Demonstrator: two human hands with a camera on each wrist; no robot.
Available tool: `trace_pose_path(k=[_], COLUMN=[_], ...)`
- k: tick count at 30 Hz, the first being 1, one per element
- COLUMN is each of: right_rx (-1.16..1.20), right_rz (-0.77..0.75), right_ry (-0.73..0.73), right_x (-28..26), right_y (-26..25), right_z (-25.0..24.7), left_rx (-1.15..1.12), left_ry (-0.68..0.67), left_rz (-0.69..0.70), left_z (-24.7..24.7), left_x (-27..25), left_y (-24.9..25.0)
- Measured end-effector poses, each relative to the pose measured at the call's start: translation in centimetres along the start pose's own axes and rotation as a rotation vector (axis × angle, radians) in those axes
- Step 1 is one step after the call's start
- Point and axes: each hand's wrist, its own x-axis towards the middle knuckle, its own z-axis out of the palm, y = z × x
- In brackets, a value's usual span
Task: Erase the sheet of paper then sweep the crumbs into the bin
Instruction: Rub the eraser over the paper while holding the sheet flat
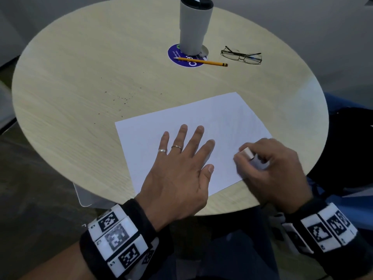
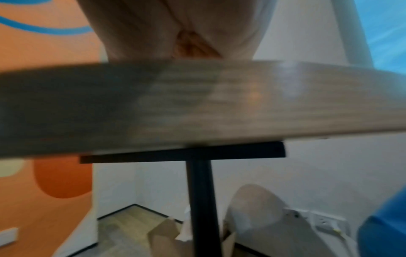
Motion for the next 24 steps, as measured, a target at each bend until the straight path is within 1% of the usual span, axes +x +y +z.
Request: trace_pose_path(k=[2, 3, 5, 7, 9, 13, 14, 16, 18, 20, 23, 24], right_rx=[0.011, 0.034, 0.083, 0.036, -0.018, 0.015, 0.033, 0.056, 0.003, -0.027, 0.018, 0.021], right_rz=[-0.066, -0.053, 0.051, 0.108, 0.088, -0.018, -0.005, 0.083, 0.128, 0.104, -0.002, -0.009], right_ry=[-0.062, -0.064, -0.011, 0.052, 0.070, -0.022, -0.017, 0.031, 0.088, 0.092, -0.004, -0.016], right_x=[-0.7, -0.5, 0.6, 1.3, 1.2, -0.2, 0.1, 0.9, 1.4, 1.1, -0.2, -0.2], right_y=[-1.3, -0.9, 1.3, 2.7, 2.4, -0.2, 0.2, 2.1, 3.1, 2.4, 0.1, 0.1], right_z=[0.6, 0.6, -0.1, -0.8, -0.7, 0.3, 0.3, -0.2, -0.8, -0.7, 0.1, 0.1], left_rx=[0.001, 0.003, 0.004, 0.003, 0.002, -0.002, 0.001, 0.004, 0.002, 0.000, -0.004, -0.005], left_ry=[0.007, 0.006, 0.003, 0.007, 0.006, 0.015, 0.015, 0.012, 0.018, 0.014, 0.020, 0.019], left_rz=[0.002, 0.003, 0.004, 0.000, 0.003, 0.002, 0.005, 0.007, 0.006, 0.007, 0.005, 0.007], left_z=[0.0, 0.0, 0.0, 0.1, 0.1, 0.1, 0.1, 0.1, 0.1, 0.1, 0.1, 0.1], left_x=[0.0, -0.1, -0.1, -0.1, -0.1, -0.1, -0.1, -0.1, -0.1, -0.2, -0.2, -0.1], left_y=[0.0, 0.0, -0.1, -0.1, -0.1, -0.1, -0.1, -0.1, -0.1, -0.1, -0.1, -0.1])
